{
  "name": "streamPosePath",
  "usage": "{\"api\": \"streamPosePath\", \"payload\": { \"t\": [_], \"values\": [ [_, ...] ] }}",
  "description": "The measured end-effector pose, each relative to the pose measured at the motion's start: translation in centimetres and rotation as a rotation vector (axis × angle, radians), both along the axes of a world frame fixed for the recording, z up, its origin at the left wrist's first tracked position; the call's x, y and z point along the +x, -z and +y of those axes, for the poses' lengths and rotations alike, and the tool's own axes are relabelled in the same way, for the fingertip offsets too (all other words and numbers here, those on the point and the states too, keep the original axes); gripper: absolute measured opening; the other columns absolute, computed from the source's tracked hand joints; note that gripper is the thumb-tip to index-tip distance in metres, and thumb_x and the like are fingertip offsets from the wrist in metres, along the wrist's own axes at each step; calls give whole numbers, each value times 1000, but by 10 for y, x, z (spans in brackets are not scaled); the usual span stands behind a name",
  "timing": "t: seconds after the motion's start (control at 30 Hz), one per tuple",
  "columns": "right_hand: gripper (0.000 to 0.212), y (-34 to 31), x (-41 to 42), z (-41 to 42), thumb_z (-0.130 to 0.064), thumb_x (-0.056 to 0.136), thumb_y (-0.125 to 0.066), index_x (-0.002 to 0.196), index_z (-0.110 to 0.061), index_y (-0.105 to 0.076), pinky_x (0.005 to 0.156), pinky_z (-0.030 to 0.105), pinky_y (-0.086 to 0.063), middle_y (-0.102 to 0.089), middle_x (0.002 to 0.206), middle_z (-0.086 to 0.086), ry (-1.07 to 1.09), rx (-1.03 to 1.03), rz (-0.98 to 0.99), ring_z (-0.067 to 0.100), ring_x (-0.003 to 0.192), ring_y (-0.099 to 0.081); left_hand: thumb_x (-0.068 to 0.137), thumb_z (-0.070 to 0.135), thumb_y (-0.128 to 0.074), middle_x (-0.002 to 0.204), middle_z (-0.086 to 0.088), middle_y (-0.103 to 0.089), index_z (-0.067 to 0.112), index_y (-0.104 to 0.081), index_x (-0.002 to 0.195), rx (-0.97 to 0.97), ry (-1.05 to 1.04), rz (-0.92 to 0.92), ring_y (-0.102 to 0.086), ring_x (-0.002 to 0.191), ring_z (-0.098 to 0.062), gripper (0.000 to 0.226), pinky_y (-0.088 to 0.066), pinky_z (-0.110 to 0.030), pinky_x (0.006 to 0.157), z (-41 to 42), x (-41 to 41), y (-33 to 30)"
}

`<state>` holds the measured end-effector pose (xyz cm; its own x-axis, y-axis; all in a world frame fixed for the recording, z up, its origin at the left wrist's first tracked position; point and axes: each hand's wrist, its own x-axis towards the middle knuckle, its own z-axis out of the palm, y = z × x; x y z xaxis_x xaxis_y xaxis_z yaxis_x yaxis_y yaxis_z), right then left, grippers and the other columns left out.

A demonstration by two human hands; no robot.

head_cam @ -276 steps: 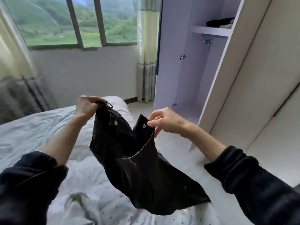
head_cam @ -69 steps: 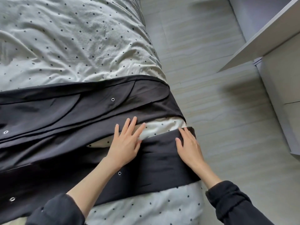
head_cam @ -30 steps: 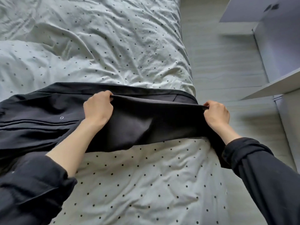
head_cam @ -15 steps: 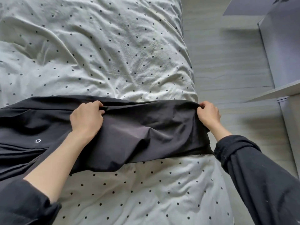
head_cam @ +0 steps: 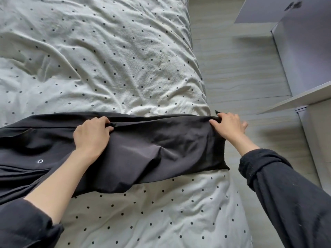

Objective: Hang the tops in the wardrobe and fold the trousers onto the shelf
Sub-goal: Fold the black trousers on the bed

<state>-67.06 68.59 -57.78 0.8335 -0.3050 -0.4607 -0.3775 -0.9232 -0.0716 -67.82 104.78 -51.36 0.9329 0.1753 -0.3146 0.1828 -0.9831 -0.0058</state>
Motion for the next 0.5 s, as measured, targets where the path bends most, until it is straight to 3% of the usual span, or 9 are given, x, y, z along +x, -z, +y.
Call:
{"api": "streamPosePath", "payload": {
  "t": [0.13,0.27,0.37,0.5],
  "values": [
    [56,-8,-27,60,-43,98,-37,148,-19,-25,113,58,-14,-16,157,5,-30,230,-45,23,145,-9,91,35,-58,109,-14,-62,13,-61,113,-4,24,-38,-55,105,-35,32,-40,-43,83,3,-9,-5],
    [60,-32,-66,138,-44,99,-35,151,-25,-13,115,53,-2,-1,160,-1,-251,387,-143,17,146,2,87,37,-62,115,-13,-59,14,-56,121,39,34,-82,-50,109,-34,41,-34,-42,85,11,-35,-22],
    [63,-38,-88,182,-47,98,-35,151,-29,-7,116,53,-6,5,160,-1,-459,384,-72,18,147,4,77,31,-72,106,-13,-59,13,-60,112,66,39,-132,-52,98,-35,41,-36,-43,78,25,-74,-38],
    [65,-43,-100,211,-48,98,-34,151,-27,-5,114,56,-14,10,159,3,-459,359,43,25,146,5,52,11,-82,95,-12,-61,10,-64,100,137,46,-186,-57,82,-34,51,-41,-41,68,48,-137,-51]
  ]
}}
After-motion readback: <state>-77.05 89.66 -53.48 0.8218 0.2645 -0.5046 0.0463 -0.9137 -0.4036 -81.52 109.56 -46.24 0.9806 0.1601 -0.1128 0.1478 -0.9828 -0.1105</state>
